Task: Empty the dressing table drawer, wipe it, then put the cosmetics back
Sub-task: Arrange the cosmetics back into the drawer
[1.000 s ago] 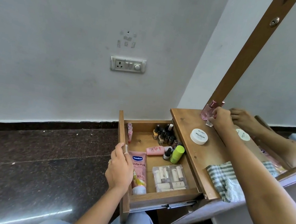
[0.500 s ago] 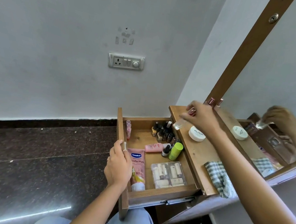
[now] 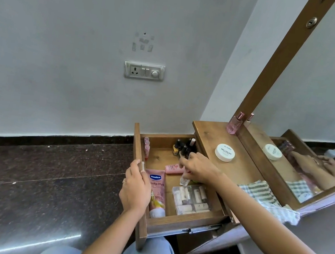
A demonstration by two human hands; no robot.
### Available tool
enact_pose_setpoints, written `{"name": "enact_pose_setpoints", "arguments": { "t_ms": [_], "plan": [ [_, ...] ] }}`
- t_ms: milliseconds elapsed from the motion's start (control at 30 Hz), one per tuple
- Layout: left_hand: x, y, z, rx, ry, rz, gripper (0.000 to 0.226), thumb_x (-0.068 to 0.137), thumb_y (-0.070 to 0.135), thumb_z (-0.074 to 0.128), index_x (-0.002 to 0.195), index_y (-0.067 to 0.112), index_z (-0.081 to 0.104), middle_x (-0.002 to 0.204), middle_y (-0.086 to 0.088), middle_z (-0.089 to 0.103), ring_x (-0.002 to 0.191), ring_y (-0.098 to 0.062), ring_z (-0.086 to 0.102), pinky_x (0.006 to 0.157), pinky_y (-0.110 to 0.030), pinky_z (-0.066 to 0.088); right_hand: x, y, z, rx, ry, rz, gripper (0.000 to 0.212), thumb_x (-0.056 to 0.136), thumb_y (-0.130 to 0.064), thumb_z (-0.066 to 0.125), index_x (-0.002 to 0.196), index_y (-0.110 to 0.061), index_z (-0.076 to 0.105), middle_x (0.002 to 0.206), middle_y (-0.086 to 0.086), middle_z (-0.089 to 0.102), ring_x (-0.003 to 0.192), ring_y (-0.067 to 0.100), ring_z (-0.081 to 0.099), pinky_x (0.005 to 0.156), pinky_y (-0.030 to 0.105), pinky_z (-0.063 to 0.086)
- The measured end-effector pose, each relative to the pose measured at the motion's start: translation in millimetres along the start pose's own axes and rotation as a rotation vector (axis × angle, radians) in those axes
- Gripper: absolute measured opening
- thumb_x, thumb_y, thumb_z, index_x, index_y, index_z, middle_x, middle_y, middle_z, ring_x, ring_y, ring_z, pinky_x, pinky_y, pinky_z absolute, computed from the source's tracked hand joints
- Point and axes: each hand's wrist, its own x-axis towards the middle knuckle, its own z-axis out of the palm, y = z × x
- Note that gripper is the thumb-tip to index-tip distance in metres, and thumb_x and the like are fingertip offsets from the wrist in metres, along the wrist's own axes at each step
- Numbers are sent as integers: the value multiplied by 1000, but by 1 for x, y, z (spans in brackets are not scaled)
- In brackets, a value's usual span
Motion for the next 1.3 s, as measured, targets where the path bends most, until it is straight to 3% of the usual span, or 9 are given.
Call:
{"name": "enact_pose_setpoints", "arguments": {
  "t_ms": [267,533,667,767,833,900,1000,1133,1300],
  "plan": [
    [0,-1,0,-1,2,7,36,99,27,44,135,21,43,121,-6,61,87,-21,65,53,-24,42,2,2,6,-179,15,-176,23,90,-19,54,109,-6,54,96,14,68,92,27,51,79,34,36],
    [0,0,0,-1,-9,-3,36,100,27,41,135,22,41,123,-7,59,89,-25,65,56,-32,48,1,2,3,-237,-64,-161,27,87,-11,55,114,-6,54,103,13,68,100,28,53,82,34,37],
    [-1,1,-2,-5,-18,-5,36,100,27,39,136,22,40,124,-7,58,90,-26,64,58,-35,49,4,12,-7,-121,-55,-140,39,86,-34,62,119,-13,57,113,4,63,104,23,50,87,31,39],
    [-1,2,-3,-7,-19,-2,36,100,27,41,135,22,40,123,-7,58,89,-26,65,59,-37,53,7,50,-37,68,252,33,30,88,-34,58,112,-18,63,113,1,62,108,21,53,91,34,44],
    [-1,1,-3,-8,-22,-11,36,99,27,41,135,23,39,124,-7,58,90,-25,65,60,-38,54,5,85,-56,139,507,259,28,89,-21,56,115,-12,62,116,8,61,112,27,52,95,39,44],
    [-2,2,-3,-15,-24,-14,36,99,27,41,135,23,40,124,-7,58,90,-25,65,59,-37,52,0,117,-68,169,632,512,31,89,-8,55,119,-1,57,120,17,57,115,33,47,95,42,43],
    [-2,3,-3,-17,-22,-15,36,100,27,41,135,23,40,123,-7,58,91,-25,64,58,-34,48,4,150,-75,107,471,764,36,90,-2,49,124,6,46,123,24,51,114,38,43,92,45,43],
    [-2,3,-4,-10,-20,-11,36,100,27,41,136,23,40,124,-6,58,91,-23,64,58,-32,47,15,165,-74,159,235,837,39,93,-10,49,128,5,43,125,23,49,116,38,44,94,44,39],
    [-1,3,-4,-13,-21,-11,37,100,28,41,136,23,40,126,-4,58,92,-20,64,56,-27,44,24,169,-70,306,251,890,35,93,-9,51,123,8,46,124,24,48,116,40,47,95,44,41]
  ]
}}
